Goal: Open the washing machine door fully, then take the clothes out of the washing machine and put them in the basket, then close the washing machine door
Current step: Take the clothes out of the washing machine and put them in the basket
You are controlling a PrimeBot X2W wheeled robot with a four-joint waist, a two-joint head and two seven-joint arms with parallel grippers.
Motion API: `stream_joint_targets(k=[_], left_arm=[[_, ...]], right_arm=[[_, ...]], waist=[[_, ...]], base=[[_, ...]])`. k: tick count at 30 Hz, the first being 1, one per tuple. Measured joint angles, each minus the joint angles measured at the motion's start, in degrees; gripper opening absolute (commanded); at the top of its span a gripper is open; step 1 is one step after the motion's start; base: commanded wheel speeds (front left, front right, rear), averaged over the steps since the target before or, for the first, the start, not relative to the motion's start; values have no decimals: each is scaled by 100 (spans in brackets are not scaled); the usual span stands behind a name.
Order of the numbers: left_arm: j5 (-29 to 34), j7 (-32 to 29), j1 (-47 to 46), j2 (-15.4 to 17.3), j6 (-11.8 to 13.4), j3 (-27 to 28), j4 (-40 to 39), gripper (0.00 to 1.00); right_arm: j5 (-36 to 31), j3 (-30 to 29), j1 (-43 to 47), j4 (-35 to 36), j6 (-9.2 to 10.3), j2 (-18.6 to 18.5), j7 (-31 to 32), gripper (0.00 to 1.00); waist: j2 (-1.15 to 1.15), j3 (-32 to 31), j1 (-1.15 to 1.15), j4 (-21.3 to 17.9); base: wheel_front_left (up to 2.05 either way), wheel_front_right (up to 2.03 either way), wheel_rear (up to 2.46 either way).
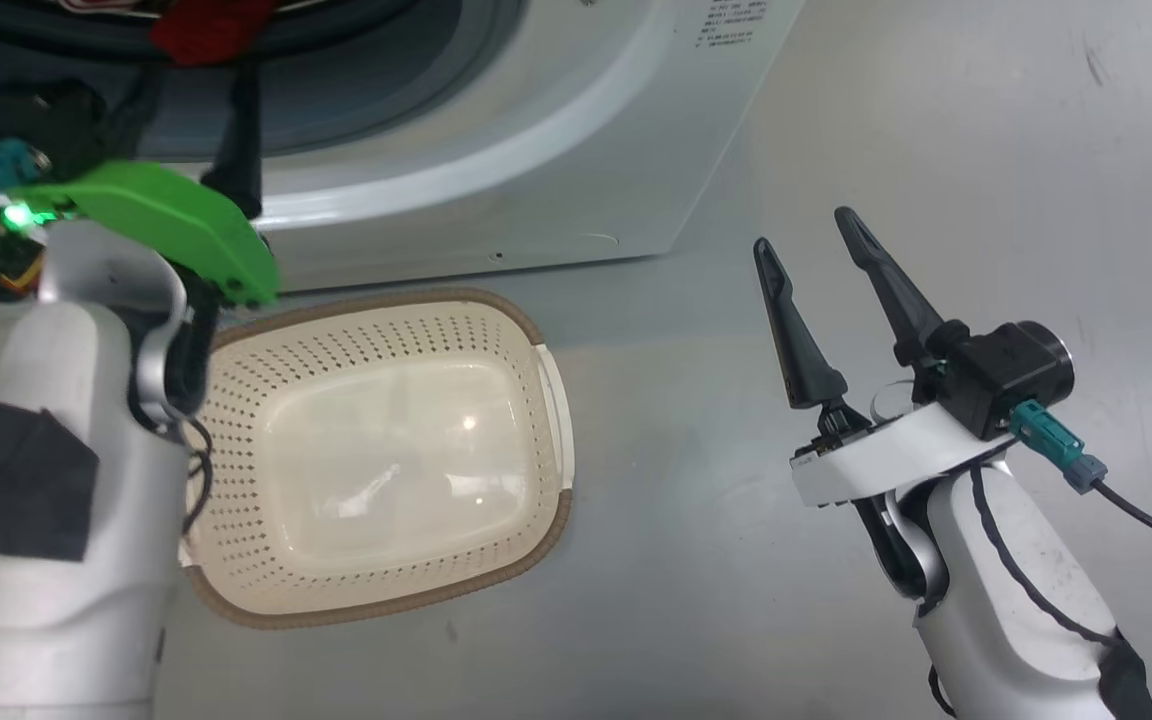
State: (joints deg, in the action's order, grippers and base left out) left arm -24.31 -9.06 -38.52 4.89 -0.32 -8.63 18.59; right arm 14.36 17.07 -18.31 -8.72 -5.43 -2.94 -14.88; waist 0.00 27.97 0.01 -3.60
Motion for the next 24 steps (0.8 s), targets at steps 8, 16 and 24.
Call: stream_joint_targets(k=[8, 16, 24], left_arm=[[-43, -202, -1140, 399, -32, 277, 425, 100], [-13, -441, -1844, 791, -62, 374, 912, 100], [82, -610, -2402, 1150, -82, 517, 1406, 100]], right_arm=[[142, 305, -475, 47, -3, -27, 0, 100], [431, 556, -609, 46, 0, -30, 0, 100], [658, 690, -823, 64, 58, -26, 0, 100]], waist=[[0, 588, 0, -285], [0, 954, 0, -734], [0, 1311, 0, -1184]], base=[[0, 0, 0], [0, 0, 0], [0, 0, 0]])
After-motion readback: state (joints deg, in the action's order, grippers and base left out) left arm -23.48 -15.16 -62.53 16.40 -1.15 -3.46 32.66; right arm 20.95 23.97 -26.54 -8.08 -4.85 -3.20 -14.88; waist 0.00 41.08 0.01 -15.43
